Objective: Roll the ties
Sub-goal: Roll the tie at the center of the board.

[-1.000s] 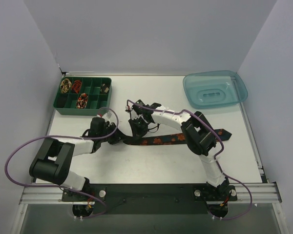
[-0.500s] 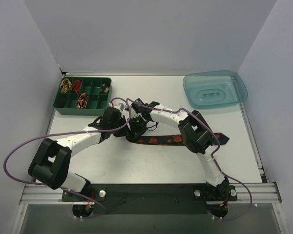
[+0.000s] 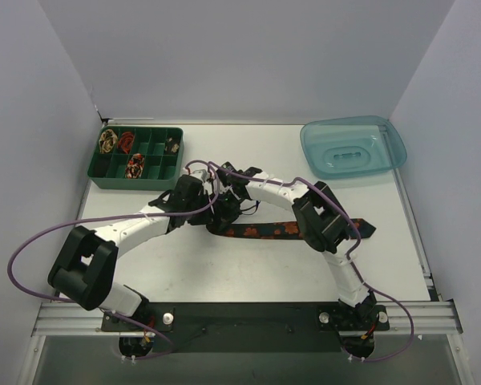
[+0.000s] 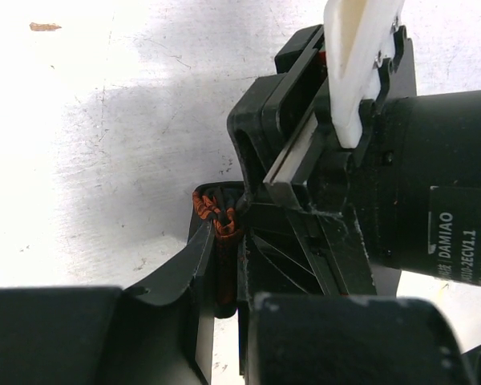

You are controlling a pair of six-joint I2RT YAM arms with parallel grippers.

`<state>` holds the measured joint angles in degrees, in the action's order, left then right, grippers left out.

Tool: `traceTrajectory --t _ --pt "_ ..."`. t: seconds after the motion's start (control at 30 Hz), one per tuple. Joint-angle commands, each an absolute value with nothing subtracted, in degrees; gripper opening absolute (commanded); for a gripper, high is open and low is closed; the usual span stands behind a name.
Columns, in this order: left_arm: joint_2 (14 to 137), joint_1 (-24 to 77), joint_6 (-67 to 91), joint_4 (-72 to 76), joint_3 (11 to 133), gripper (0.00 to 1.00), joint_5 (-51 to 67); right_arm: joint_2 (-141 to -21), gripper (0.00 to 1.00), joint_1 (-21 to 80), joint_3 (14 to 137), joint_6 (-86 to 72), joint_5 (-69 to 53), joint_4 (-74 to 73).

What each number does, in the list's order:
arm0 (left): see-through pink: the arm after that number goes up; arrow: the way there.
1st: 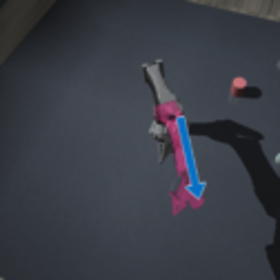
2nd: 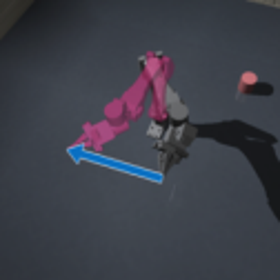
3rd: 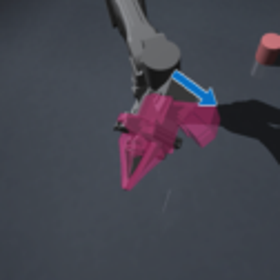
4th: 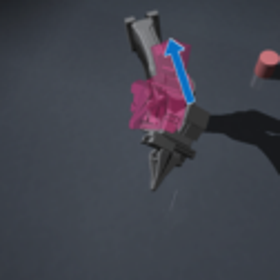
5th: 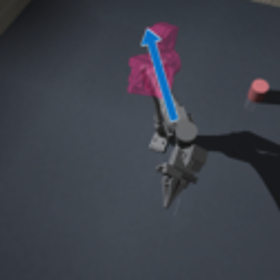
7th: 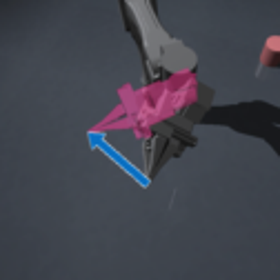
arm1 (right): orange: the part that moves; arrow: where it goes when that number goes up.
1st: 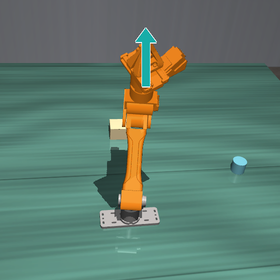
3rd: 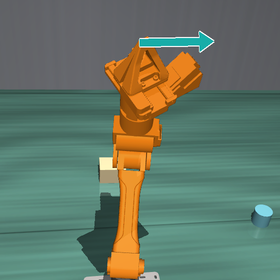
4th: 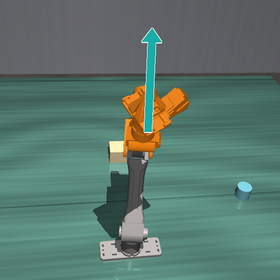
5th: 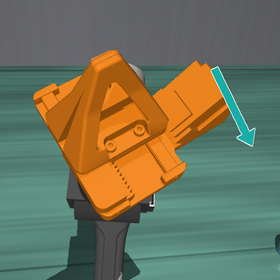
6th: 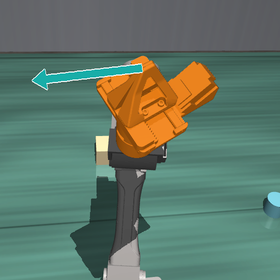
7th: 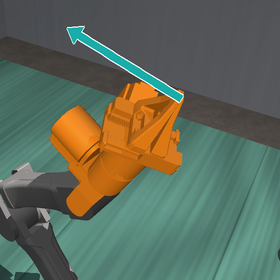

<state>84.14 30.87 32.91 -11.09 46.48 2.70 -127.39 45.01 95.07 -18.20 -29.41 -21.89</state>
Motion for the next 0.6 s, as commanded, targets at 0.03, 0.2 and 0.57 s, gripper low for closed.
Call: traceTrajectory --t 0.03,0.2,0.57 --pt "84.02 32.17 31.99 -12.29 50.18 0.00 1.33 -124.74 0.01 44.30 94.58 -18.90 -29.88 -21.18" --pt "83.15 32.08 29.36 -17.84 51.76 0.00 -3.68 -118.32 0.01 42.10 91.85 -18.90 -29.97 -21.01" --pt "83.14 32.26 24.44 -30.40 55.01 0.00 -16.60 -110.74 0.02 35.60 84.82 -17.75 -25.93 -21.09"
